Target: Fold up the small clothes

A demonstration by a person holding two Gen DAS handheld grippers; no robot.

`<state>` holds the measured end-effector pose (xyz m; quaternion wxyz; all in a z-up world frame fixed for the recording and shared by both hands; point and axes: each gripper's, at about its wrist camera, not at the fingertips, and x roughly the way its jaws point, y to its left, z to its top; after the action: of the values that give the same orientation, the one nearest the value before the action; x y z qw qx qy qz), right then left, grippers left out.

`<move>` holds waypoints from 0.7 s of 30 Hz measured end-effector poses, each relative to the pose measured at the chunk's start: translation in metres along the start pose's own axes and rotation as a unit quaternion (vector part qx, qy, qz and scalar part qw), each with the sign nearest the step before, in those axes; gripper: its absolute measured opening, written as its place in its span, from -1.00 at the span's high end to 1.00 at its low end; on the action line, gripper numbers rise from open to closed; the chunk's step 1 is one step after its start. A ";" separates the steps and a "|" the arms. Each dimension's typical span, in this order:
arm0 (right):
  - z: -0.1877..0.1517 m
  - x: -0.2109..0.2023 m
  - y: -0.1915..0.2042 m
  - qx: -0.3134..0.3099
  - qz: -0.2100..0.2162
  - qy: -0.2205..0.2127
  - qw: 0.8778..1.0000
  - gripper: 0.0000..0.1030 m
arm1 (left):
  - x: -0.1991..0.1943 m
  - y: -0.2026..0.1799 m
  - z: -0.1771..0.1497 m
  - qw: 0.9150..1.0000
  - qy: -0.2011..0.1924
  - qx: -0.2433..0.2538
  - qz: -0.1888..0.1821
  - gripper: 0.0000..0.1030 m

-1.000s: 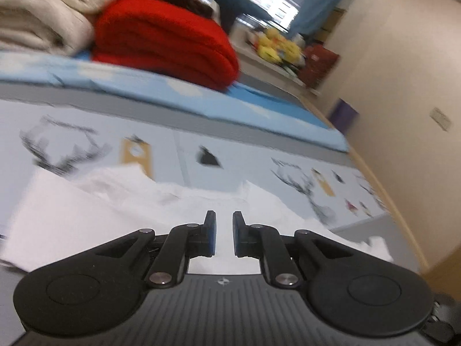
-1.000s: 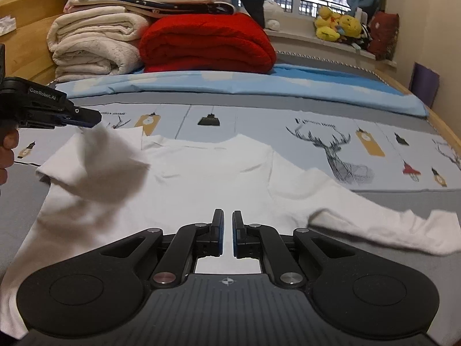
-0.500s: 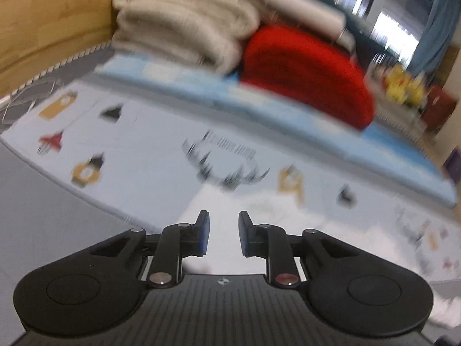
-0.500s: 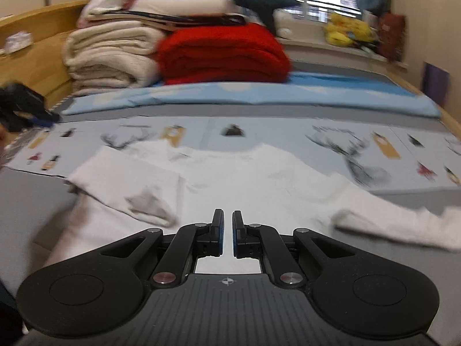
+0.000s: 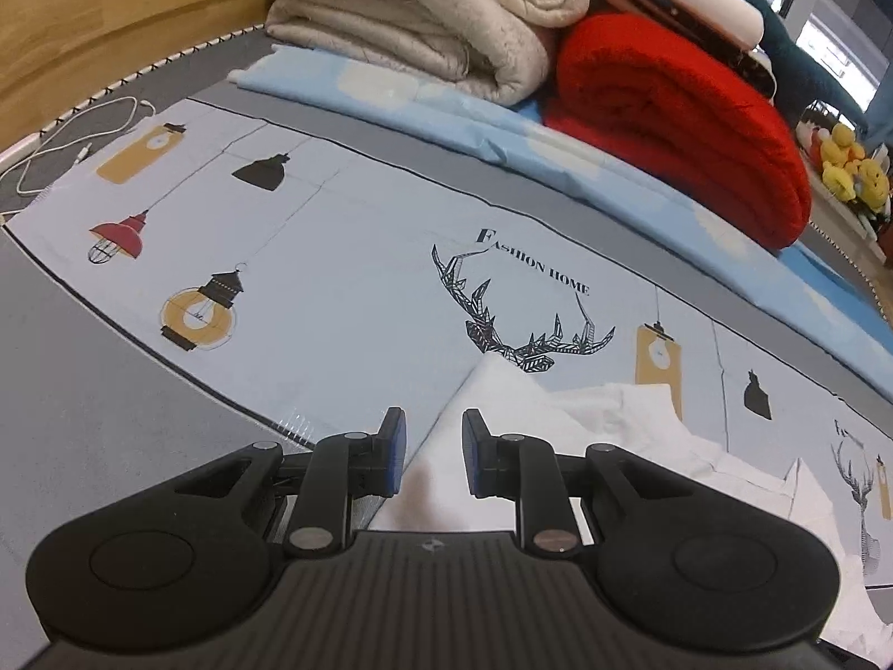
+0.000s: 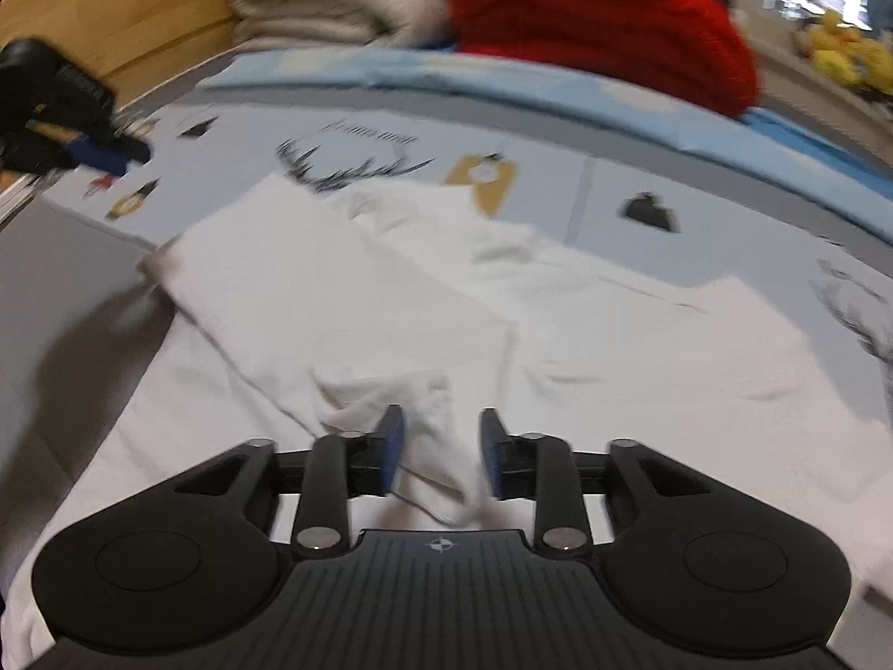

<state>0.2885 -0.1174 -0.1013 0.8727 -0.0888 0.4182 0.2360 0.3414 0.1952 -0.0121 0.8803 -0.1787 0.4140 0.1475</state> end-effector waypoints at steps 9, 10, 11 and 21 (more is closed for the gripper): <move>0.019 -0.032 -0.029 0.059 -0.018 -0.106 0.992 0.91 | 0.020 -0.010 0.014 1.000 -0.001 -0.013 0.000 0.50; 0.019 -0.044 -0.044 0.107 -0.041 -0.143 0.983 0.94 | 0.022 -0.011 0.013 1.000 0.002 -0.013 -0.001 0.50; 0.017 -0.052 -0.063 0.161 -0.061 -0.166 0.971 0.94 | 0.023 -0.013 0.012 1.000 0.005 -0.012 -0.003 0.50; -0.023 -0.046 -0.157 0.403 -0.136 -0.093 0.900 0.93 | 0.036 -0.028 0.000 0.999 0.037 -0.007 -0.037 0.50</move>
<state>0.3240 -0.2780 -0.0874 0.8924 0.2364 0.3784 -0.0667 0.3749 0.1739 -0.0343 0.8679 -0.2058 0.4382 0.1109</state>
